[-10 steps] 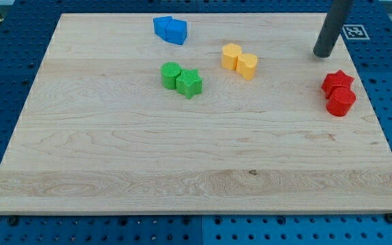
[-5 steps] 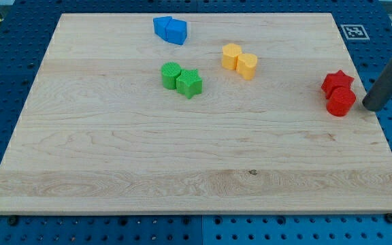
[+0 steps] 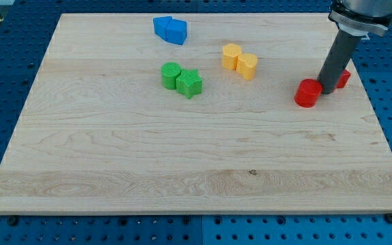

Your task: Push the red circle towards center

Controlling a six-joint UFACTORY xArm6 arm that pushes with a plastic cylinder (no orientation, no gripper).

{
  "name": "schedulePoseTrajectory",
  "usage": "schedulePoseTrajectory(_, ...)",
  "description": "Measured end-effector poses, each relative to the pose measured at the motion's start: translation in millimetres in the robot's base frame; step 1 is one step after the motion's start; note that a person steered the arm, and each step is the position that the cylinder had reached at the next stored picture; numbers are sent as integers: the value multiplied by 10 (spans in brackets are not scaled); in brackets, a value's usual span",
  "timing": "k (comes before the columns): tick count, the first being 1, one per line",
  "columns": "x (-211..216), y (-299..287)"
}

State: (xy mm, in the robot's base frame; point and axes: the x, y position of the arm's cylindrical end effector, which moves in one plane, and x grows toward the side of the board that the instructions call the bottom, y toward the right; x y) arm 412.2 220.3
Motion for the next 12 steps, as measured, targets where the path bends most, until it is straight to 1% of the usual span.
schedulePoseTrajectory(1,215,-23)
schedulePoseTrajectory(3,402,-103)
schedulePoseTrajectory(4,402,-108)
schedulePoseTrajectory(5,402,-306)
schedulePoseTrajectory(6,341,-516)
schedulePoseTrajectory(7,157,-656)
schedulePoseTrajectory(8,76,-818)
schedulePoseTrajectory(9,75,-1006)
schedulePoseTrajectory(10,75,-1008)
schedulePoseTrajectory(11,-101,-1048)
schedulePoseTrajectory(12,-258,-1272)
